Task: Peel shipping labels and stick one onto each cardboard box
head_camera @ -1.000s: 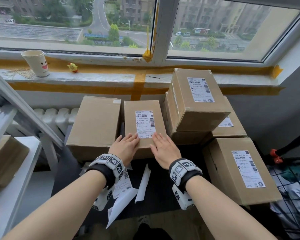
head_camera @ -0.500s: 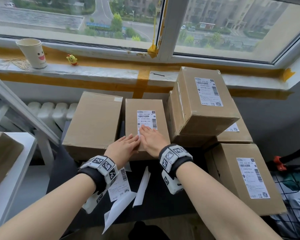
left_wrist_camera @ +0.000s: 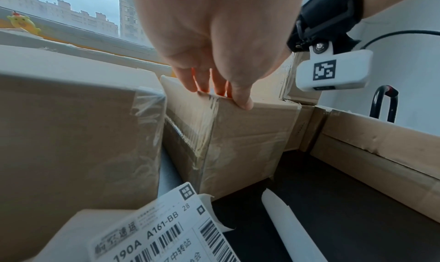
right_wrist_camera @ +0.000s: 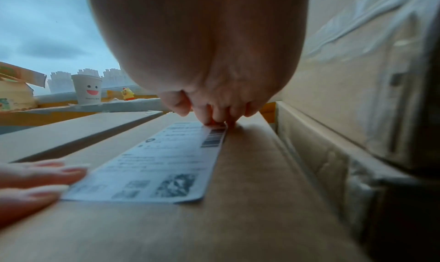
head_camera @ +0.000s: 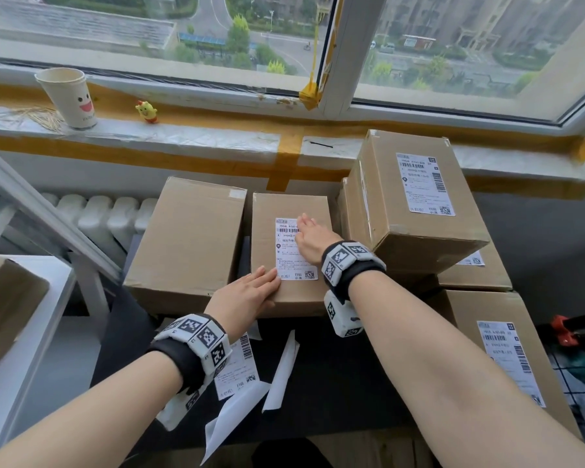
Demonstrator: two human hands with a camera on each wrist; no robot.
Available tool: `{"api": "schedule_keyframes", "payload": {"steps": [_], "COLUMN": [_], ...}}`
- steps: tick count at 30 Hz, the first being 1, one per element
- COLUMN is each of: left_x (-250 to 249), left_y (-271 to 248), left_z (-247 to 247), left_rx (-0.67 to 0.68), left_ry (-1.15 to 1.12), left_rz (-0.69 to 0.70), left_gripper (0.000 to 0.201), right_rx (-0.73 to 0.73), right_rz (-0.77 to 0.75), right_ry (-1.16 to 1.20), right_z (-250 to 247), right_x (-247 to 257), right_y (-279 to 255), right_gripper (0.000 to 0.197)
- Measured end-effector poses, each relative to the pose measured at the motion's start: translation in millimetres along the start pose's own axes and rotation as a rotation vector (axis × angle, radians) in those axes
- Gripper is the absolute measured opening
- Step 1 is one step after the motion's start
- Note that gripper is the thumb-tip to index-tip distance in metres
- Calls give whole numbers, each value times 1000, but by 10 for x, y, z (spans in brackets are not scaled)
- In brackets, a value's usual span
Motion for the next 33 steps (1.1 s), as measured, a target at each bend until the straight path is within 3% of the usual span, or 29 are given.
{"api": "schedule_keyframes", "payload": {"steps": [5, 14, 21, 33], "left_x": [-5, -25, -160, -118], "left_y": [13, -29, -74, 94], "left_z": [-19, -48, -95, -130], "left_rx": [51, 47, 66, 161], "left_ry": [-37, -4, 38, 285], "left_rz": [-45, -66, -36, 22], "left_gripper": [48, 54, 49, 55], "right_rx": [-27, -92, -161, -234], "right_rz": [-1, -199, -98, -103], "right_ry": [-10, 24, -60, 64], "right_z": [91, 700, 735, 804], "right_x": [-52, 379, -148, -117], "right_y": [-204, -696, -974, -1031], "right_gripper": [55, 53, 52, 59]}}
Point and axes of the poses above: each hand's wrist, its own y-axis towards the middle knuckle, its own z-axis out of the palm, x = y × z, the point moved 7 cm from there along y, towards the middle knuckle, and after that the axes turned 4 degrees about x, right-handed, at the moved point
